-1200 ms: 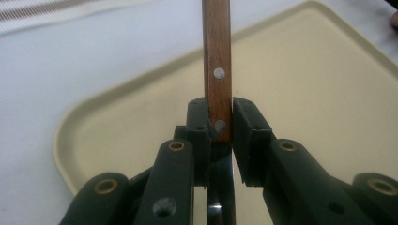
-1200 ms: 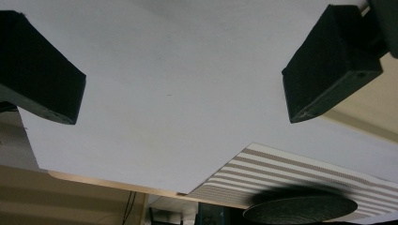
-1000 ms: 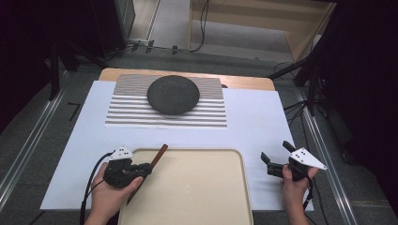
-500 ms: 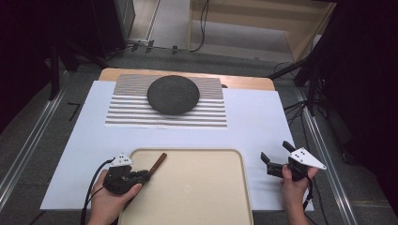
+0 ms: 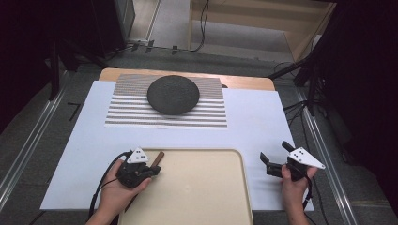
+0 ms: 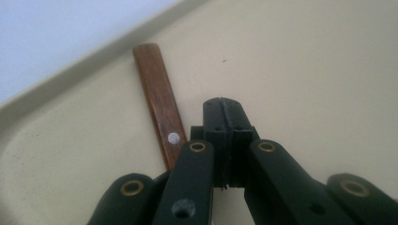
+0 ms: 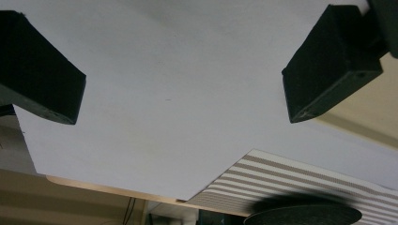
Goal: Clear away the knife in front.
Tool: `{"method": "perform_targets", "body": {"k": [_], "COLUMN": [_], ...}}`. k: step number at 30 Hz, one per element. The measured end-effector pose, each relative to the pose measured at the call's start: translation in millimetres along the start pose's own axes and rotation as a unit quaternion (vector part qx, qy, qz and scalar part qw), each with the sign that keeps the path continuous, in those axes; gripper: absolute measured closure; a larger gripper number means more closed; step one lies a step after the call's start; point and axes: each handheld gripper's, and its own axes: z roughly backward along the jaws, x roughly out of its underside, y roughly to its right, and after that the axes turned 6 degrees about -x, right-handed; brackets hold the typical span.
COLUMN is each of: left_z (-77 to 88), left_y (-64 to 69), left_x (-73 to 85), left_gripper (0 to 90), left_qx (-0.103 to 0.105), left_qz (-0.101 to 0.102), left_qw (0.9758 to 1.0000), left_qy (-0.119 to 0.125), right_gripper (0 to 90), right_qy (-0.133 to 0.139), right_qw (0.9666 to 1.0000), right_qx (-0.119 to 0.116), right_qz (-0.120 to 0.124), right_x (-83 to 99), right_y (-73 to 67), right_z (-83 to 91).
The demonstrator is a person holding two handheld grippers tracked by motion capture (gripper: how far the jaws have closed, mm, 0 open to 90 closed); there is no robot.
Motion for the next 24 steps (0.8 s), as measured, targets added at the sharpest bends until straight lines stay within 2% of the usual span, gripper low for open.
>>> {"method": "perform_targets", "body": {"k": [3, 6, 10, 14, 17, 20, 23, 24], "left_z": [4.0, 8.4, 14.0, 20.5, 24.1, 25.9, 27.7, 28.5], "left_y": [-4.6, -16.3, -28.2, -38.0, -43.3, -43.9, -43.5, -43.2], "left_x": [2.5, 10.1, 20.3, 24.9, 28.3, 29.4, 29.7, 29.8], "left_gripper": [90.0, 90.0, 90.0, 89.9, 89.9, 89.7, 82.8, 79.5], "left_qx": [-0.008, -0.005, -0.01, -0.012, -0.004, 0.001, 0.015, 0.012], "left_qz": [0.012, 0.034, 0.05, 0.046, 0.053, 0.046, 0.039, 0.04], "left_qw": [0.9998, 0.9993, 0.9986, 0.9988, 0.9985, 0.9987, 0.9982, 0.9978], "left_qy": [0.014, 0.017, 0.014, 0.009, 0.015, 0.022, 0.042, 0.051], "right_gripper": [0.0, 0.0, 0.0, 0.0, 0.0, 0.0, 0.0, 0.0], "right_qy": [-0.001, -0.004, -0.008, -0.009, -0.009, -0.01, -0.01, -0.009], "right_qw": [1.0, 1.0, 1.0, 1.0, 1.0, 0.9999, 0.9999, 0.9999], "right_qx": [0.0, 0.0, 0.001, 0.002, 0.001, 0.001, 0.0, 0.0], "right_qz": [0.0, -0.001, 0.002, 0.002, 0.003, 0.004, 0.004, 0.004], "right_x": [0.2, 0.1, 0.0, 0.0, 0.0, -0.1, -0.1, 0.0], "right_y": [-0.3, -0.7, -1.2, -0.9, -1.1, -1.1, -1.1, -1.0], "right_z": [-0.3, -0.8, -1.5, -1.9, -2.1, -2.2, -2.1, -2.1]}}
